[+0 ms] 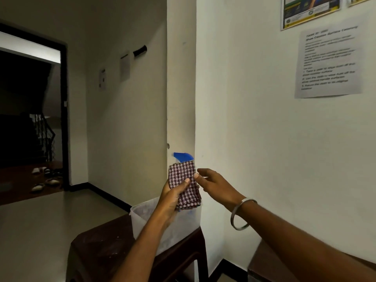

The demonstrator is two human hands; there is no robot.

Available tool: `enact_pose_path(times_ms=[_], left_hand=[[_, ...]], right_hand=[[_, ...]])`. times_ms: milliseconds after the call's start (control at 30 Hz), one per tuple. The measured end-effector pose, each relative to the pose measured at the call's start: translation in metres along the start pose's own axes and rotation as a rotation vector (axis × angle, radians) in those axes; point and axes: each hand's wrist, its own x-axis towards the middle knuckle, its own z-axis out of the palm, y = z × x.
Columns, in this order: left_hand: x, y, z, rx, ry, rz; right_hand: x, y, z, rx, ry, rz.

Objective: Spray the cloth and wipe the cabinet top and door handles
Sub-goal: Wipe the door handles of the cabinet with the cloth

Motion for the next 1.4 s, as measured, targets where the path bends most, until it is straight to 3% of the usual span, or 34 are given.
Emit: enact_pose_path(times_ms=[133,300,433,533,633,700,867,1100,1300,1400], left_hand=[[-0.008,-0.015,0.032,-0.040,-0.103,-0.022],[-0.015,-0.046,0.077,-0.042,-0.240,-0.110],[-0.025,-0.075,0.110,0.027,-0.349,-0.139],[-0.037,-0.099,0.135,0.158,-0.300,-0.108],[-0.049,-0.125,0.156,0.328,-0.208,0.034],[-0.060,-0.144,0.172,0.338,-0.258,0.035],[-0.097,-0.182,0.209,0.231,-0.419,-0.155],[-0.145,-0.249,0.226,0.104,-0.488,-0.460],[-0.183,-0.324,0.215,0.002,-0.389,-0.671],[-0.197,-0.356,0.206,0.038,-0.378,-0.727]], right_hand=[[-0.016,0.013,-0.020,0.177,0.014,0.050],[-0.044,0.039,-0.056,0.305,0.172,0.152],[-0.070,0.066,-0.087,0.219,0.324,0.183],[-0.092,0.089,-0.104,0.094,0.464,0.207],[-0.118,0.109,-0.114,-0.003,0.583,0.204],[-0.134,0.125,-0.118,-0.010,0.664,0.223],[-0.176,0.166,-0.117,-0.037,0.844,0.286],[-0.242,0.234,-0.088,-0.081,0.905,0.330],[-0.311,0.288,-0.058,-0.163,0.798,0.258],[-0.336,0.316,-0.052,-0.171,0.920,0.371]])
